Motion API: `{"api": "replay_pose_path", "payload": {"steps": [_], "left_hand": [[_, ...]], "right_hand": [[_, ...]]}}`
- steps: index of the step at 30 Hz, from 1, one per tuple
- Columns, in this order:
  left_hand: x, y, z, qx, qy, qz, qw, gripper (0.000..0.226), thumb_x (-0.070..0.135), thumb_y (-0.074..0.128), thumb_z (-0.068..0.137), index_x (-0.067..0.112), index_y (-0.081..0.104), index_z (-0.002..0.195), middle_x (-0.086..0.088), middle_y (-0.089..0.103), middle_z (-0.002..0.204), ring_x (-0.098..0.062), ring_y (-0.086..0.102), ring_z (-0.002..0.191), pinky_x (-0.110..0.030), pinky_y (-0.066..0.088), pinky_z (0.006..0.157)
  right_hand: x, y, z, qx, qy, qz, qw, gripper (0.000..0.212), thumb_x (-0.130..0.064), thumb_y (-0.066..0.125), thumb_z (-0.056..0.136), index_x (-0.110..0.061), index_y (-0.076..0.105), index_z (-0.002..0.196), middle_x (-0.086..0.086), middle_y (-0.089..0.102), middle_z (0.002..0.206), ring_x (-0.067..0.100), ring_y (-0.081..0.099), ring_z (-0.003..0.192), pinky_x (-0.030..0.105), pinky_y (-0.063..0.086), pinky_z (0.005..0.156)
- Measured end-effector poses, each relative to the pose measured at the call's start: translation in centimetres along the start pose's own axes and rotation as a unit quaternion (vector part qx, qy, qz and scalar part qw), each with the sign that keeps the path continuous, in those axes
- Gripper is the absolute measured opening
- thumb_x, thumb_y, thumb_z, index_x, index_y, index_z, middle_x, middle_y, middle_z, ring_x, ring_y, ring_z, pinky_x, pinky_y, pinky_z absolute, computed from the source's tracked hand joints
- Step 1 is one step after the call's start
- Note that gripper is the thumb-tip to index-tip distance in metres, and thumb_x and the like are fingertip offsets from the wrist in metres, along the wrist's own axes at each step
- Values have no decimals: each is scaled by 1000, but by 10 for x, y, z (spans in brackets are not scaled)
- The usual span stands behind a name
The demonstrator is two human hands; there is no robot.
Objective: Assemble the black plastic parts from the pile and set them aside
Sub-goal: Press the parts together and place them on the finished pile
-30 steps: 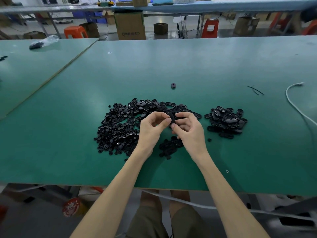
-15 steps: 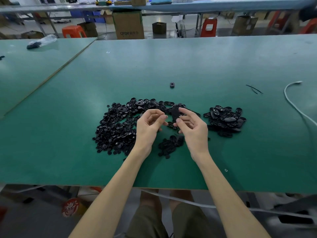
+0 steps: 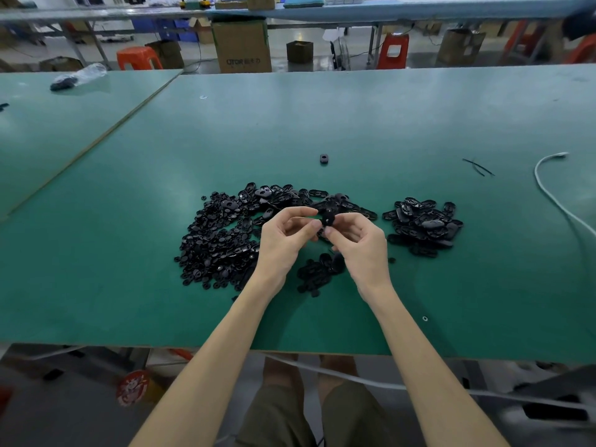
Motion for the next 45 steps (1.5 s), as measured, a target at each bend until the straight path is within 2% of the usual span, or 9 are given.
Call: {"api": "replay_pose_path", "payload": {"steps": [6,9,11,16,21,27,35,40,45], "left_hand": [[1,1,0,-13,7,13,1000,18,8,78,91,8,75,108,-1,75,84,-9,67,73,-15,50,71],[1,0,0,-10,12,18,1000,15,8,77,92,9,77,106,0,77,87,-8,67,74,-16,51,73],[1,-1,0,-7,12,23,1000,13,8,77,92,9,77,105,1,77,89,-7,67,75,-17,52,74],[0,1,-1,-17,4,30,999,13,13,79,91,11,78,103,-1,77,93,-8,68,80,-17,52,74],[0,1,-1,-17,4,35,999,15,11,78,91,12,75,105,-2,72,81,-10,64,69,-19,50,70],[-2,0,-2,-5,-4,33,999,19,10,79,90,9,72,109,-2,72,82,-8,65,70,-19,51,69],[-3,-4,1,17,3,54,998,17,18,81,89,15,75,105,-8,73,89,-11,63,78,-23,52,71],[-3,-7,2,26,20,66,997,15,22,83,87,18,76,100,7,67,80,-4,56,73,-16,46,69],[-2,-7,3,21,24,71,997,19,26,82,88,23,77,107,9,76,103,-8,65,92,-20,52,85]], "right_hand": [[-1,2,0,-17,-20,-33,999,17,-14,81,89,-28,73,96,-7,77,94,15,73,89,40,61,86],[-1,5,0,-22,-19,-18,999,8,-21,75,96,-28,72,98,-6,78,95,16,75,89,34,60,75],[-1,4,0,-7,-10,-2,1000,4,-22,67,101,-22,71,103,-1,79,92,18,76,88,29,57,67],[0,3,-1,0,-7,-4,1000,12,-20,58,107,-15,68,101,3,80,86,21,78,82,32,57,64],[0,3,-1,-1,-8,9,1000,8,-16,63,104,-16,69,100,2,80,89,18,78,86,34,58,66],[-2,4,-2,-10,-11,16,1000,8,-18,67,102,-21,72,98,2,80,91,20,79,90,35,57,67],[-3,6,-2,-27,-13,9,1000,5,-20,71,98,-24,74,97,-2,80,91,19,78,88,26,57,63],[-5,7,-2,-32,-20,11,999,5,-20,71,98,-22,74,95,-1,80,89,19,78,84,23,55,62],[-5,9,-2,-40,-16,30,999,6,-16,67,102,-20,71,101,3,80,92,23,79,83,22,54,61]]}}
Point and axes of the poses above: each hand's wrist, its own z-axis towards the middle knuckle, its own y-axis out of the palm, x = y × z, the point moved 7 cm from there along z, towards the middle knuckle
